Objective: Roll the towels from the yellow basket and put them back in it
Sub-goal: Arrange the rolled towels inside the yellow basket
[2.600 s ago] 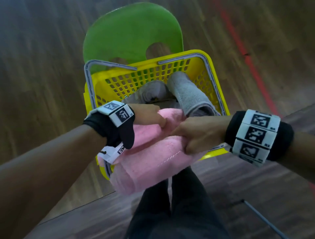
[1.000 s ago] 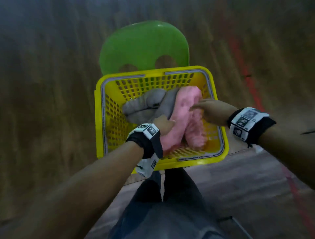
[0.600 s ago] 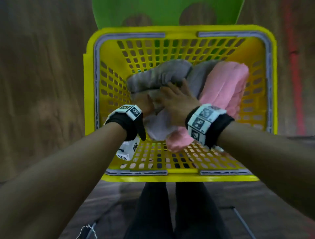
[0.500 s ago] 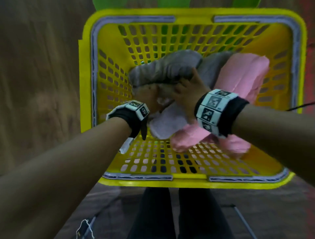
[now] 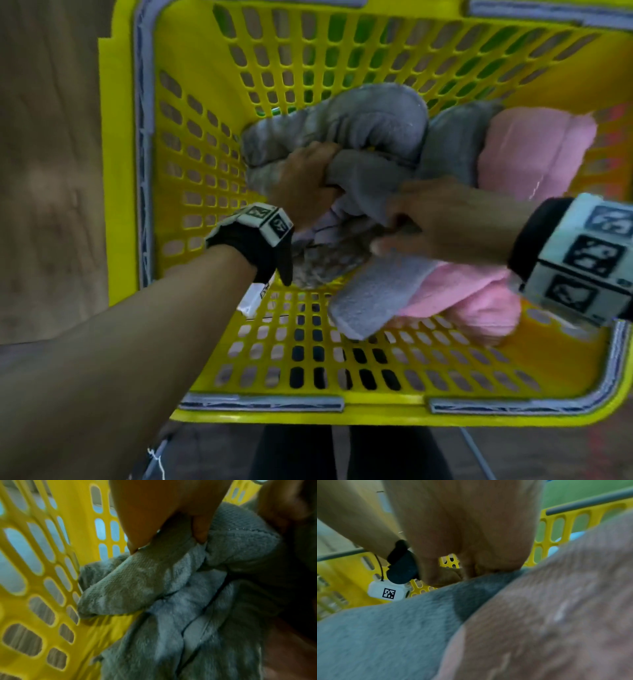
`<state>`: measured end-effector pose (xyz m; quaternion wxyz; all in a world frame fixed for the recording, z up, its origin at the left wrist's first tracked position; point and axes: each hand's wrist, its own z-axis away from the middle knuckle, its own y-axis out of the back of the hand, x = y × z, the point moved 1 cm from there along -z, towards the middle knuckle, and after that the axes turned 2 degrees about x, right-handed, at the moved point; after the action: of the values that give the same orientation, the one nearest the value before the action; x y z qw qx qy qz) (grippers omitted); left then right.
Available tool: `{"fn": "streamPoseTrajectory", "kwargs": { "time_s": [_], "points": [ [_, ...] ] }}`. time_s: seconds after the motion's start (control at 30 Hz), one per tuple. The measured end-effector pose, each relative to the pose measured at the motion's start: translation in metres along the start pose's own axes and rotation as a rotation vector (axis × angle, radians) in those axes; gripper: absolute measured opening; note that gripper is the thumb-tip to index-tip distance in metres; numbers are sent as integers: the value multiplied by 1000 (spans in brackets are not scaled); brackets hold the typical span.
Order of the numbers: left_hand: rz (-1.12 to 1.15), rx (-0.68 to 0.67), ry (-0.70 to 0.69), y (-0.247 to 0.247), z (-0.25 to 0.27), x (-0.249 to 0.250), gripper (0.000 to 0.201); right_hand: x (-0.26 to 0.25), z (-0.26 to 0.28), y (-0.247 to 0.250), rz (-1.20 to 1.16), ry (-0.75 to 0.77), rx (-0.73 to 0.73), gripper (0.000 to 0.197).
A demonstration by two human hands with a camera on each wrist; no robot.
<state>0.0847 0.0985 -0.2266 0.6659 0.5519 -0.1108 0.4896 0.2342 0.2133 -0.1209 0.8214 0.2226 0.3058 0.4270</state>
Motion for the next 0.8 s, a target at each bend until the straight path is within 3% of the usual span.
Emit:
{"fn": "streamPoseTrajectory", "kwargs": {
  "time_s": [0.07, 0.13, 0.23, 0.33, 0.4, 0.5, 0.57, 0.67, 0.73, 0.8],
  "points": [
    [128, 96, -18, 10, 1, 1, 62, -4, -6, 0, -121, -25, 335, 57],
    [253, 151, 11, 16, 5, -1, 55, 0, -13, 0, -81, -127, 418, 71],
    [406, 322, 78, 19, 0, -14, 56, 2, -21, 9, 173, -237, 314, 88],
    [401, 414, 101, 14, -4, -20, 53, 1, -30, 6, 348, -254, 194, 84],
    [274, 323, 61, 7, -6, -23, 56, -4, -38, -6, 416, -276, 173, 75],
    [68, 144, -20, 7, -14, -37, 69, -7, -45, -10, 266, -336, 388, 43],
    [8, 98, -40, 12, -23, -42, 81, -7, -41, -6, 96, -392, 436, 42],
    [-12, 107, -33, 19, -40, -36, 79, -8, -32, 8, -84, -353, 582, 37],
    [-5, 93, -20, 19, -51, -39, 81, -9, -38, 15, -95, -324, 611, 54],
    [-54, 53, 18, 16, -57, -47, 86, -3, -55, 14, -97, -379, 496, 83]
  ]
}}
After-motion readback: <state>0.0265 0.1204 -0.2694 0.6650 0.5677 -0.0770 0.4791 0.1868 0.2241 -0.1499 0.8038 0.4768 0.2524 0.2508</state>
